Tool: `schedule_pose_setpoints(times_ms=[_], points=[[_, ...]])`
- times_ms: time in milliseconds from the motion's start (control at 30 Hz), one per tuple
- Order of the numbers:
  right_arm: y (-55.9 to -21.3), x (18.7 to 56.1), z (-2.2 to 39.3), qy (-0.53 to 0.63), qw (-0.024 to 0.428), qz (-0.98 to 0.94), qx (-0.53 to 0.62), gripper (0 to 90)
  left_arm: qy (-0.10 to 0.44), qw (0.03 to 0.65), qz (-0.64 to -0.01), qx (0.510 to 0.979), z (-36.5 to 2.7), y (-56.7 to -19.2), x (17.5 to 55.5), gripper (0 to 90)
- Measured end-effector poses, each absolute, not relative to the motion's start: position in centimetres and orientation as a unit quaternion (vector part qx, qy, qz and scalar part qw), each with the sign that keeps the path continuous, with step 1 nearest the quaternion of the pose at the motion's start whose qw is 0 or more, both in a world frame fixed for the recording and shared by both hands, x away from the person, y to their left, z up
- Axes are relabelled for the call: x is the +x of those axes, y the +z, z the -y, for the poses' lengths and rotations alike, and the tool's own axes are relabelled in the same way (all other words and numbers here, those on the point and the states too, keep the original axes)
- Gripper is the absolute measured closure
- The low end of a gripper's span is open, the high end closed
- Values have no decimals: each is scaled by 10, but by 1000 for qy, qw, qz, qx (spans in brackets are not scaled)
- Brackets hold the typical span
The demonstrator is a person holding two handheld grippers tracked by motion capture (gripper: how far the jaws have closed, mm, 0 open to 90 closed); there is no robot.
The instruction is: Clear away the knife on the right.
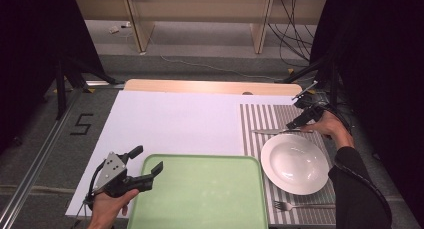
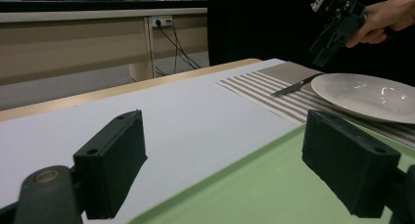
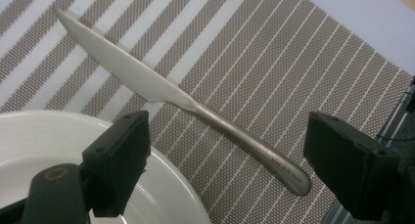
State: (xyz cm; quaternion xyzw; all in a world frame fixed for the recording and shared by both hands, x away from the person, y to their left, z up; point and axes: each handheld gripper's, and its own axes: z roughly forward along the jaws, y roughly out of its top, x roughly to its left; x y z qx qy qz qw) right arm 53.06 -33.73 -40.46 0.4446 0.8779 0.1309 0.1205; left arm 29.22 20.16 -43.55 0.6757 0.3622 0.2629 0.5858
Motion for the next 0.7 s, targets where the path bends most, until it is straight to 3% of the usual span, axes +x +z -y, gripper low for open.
schedule_pose_setpoints(times_ms=[700], points=[[-426,548,332,71,118,-893,428,215,264,586,-361,676,-202,-435,292,160]])
